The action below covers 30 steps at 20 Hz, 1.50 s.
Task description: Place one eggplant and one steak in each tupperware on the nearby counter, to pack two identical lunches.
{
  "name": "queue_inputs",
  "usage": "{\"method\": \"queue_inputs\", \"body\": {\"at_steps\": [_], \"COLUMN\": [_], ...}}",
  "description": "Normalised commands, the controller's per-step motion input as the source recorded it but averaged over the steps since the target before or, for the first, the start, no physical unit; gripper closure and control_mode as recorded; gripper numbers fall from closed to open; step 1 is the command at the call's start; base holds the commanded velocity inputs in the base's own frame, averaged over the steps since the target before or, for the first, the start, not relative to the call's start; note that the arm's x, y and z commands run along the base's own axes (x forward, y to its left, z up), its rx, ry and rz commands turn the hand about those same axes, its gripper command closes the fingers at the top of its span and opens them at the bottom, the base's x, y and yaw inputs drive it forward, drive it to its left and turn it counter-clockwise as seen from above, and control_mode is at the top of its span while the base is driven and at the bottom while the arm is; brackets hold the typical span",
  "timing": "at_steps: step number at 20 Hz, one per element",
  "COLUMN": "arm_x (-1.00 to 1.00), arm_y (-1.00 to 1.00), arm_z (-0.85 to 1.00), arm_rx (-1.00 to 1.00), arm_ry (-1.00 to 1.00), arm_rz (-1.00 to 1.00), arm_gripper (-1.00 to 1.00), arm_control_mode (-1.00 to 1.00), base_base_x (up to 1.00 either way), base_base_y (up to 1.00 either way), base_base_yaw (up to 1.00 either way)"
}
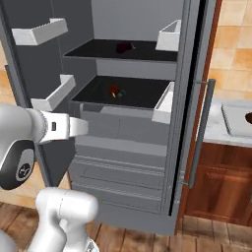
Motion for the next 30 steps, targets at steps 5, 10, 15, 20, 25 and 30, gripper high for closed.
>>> {"method": "queue_inputs", "body": {"at_steps": [5,10,15,20,25,30], "arm_x": [0.00,0.00,0.00,0.00,0.02,-0.13], "arm_y": [0.00,0.00,0.00,0.00,0.00,0.00], "arm_z": [0.00,0.00,0.00,0.00,0.20,0.71], "arm_rx": [0.00,0.00,0.00,0.00,0.00,0.00], "arm_ry": [0.00,0.00,0.00,0.00,0.00,-0.04], "arm_rz": [0.00,0.00,0.00,0.00,0.00,0.00], "arm_gripper": [-1.00,-1.00,-1.00,-1.00,-1.00,-1.00], "arm_control_mode": [1.00,1.00,1.00,1.00,-1.00,-1.00], "base_base_x": [0.74,0.70,0.80,0.71,0.00,0.00], "base_base_y": [-0.23,-0.18,-0.14,-0.16,0.00,0.00], "base_base_yaw": [0.00,0.00,0.00,0.00,0.00,0.00]}}
